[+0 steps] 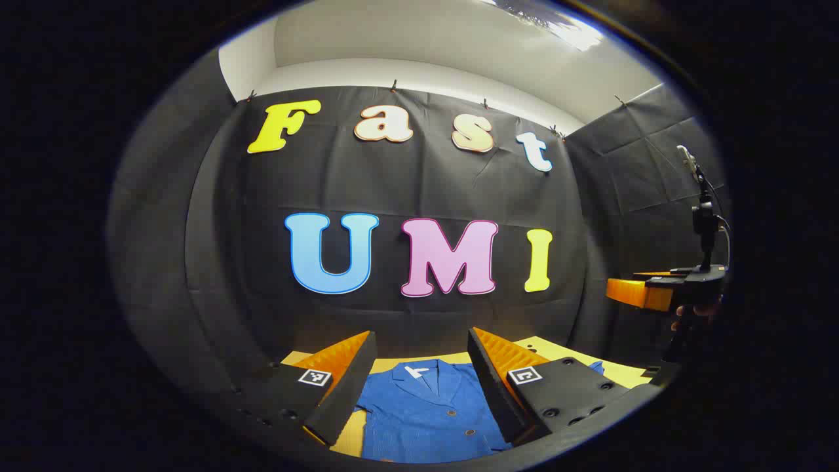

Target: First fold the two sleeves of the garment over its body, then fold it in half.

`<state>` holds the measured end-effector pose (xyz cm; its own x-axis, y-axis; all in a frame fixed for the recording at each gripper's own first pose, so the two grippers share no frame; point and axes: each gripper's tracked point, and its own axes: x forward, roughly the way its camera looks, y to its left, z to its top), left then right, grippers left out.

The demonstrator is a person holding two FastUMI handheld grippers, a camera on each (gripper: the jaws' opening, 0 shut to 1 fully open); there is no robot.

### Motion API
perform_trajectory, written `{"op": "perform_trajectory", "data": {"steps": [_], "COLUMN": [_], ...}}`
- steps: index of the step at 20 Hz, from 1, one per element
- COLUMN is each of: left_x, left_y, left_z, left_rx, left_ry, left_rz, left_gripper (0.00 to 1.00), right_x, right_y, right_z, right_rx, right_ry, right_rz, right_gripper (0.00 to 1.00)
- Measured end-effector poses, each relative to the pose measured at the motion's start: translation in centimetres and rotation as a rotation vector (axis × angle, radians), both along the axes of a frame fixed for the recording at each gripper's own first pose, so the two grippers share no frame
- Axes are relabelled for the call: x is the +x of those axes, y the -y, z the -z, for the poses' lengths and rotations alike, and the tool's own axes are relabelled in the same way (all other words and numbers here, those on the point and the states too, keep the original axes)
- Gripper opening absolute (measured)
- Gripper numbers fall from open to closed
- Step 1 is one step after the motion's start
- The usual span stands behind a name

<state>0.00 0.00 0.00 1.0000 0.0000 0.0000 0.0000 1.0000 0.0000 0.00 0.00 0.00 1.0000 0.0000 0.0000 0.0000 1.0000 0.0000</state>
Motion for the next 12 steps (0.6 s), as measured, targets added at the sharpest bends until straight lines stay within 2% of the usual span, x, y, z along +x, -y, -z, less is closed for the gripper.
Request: {"op": "perform_trajectory", "data": {"steps": [7, 12], "left_x": [0.9, 0.5], "left_y": [-0.1, 0.9], "left_z": [0.6, 0.8], "left_rx": [-0.033, -0.026], "left_ry": [-0.021, -0.060], "left_rz": [-0.041, -0.006], "left_gripper": [0.81, 0.80], "right_x": [1.1, 0.9], "right_y": [0.3, -0.9], "right_z": [0.1, 0.0], "right_rx": [0.006, 0.010], "right_ry": [-0.006, 0.003], "right_rz": [-0.022, -0.044], "right_gripper": [0.95, 0.96]}}
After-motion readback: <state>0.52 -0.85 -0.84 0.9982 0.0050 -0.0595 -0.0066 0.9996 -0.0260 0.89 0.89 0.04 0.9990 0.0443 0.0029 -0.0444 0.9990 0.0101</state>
